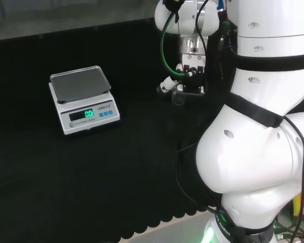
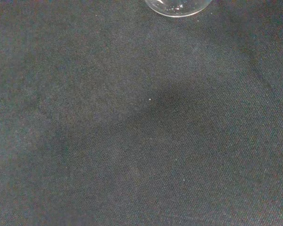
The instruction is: Pick up the beaker.
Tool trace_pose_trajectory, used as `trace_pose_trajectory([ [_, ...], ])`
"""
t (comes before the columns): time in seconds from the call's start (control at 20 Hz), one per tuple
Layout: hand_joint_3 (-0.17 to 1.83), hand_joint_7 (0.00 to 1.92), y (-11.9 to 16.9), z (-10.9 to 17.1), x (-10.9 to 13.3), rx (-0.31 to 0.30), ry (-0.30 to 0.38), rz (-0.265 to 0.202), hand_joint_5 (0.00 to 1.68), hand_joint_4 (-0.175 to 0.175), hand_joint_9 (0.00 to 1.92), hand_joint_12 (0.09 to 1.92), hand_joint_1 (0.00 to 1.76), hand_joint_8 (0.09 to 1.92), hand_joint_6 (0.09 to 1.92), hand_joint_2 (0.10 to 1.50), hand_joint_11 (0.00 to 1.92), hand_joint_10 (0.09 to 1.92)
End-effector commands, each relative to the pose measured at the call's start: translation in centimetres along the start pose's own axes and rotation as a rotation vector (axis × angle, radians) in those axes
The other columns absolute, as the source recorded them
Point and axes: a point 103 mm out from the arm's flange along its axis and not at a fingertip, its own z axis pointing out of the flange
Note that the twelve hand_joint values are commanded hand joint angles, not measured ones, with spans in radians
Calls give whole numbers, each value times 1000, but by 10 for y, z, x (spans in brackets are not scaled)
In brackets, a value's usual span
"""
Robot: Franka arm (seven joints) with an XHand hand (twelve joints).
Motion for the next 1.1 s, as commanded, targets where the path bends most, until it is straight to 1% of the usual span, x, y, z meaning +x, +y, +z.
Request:
trace_pose_trajectory([
  [0.05,-42,215,3,3,1,-26,-2,11,203,-75,387,1334,621,824,87,897,469,847],
  [0.2,-43,317,4,1,1,-38,-3,17,262,-89,560,1266,715,828,87,925,596,764],
  [0.3,-46,368,4,0,2,-52,-7,19,300,-100,674,1194,794,834,87,948,722,719],
  [0.35,-51,403,4,-1,2,-59,-10,19,330,-108,753,1131,839,839,87,964,824,680],
  [0.5,-71,533,5,-2,3,-72,-12,23,447,-141,1023,867,986,859,92,1021,1185,547],
  [0.55,-85,581,6,-2,4,-76,-11,23,503,-154,1109,787,1029,859,143,1044,1283,492],
  [0.6,-120,625,6,-2,4,-80,-12,23,541,-164,1183,725,1061,859,239,1073,1357,433],
  [0.7,-161,727,7,-2,5,-81,-16,24,579,-173,1278,640,1109,857,499,1112,1466,347],
  [0.75,-169,777,7,-2,5,-85,-15,24,595,-175,1306,607,1129,857,606,1123,1490,329],
  [0.85,-174,842,7,-3,5,-91,-16,21,620,-175,1335,568,1160,863,716,1134,1491,318],
  [1.1,-175,915,-2,-10,5,-154,22,-7,671,-175,1353,555,1203,876,808,1140,1452,365],
])
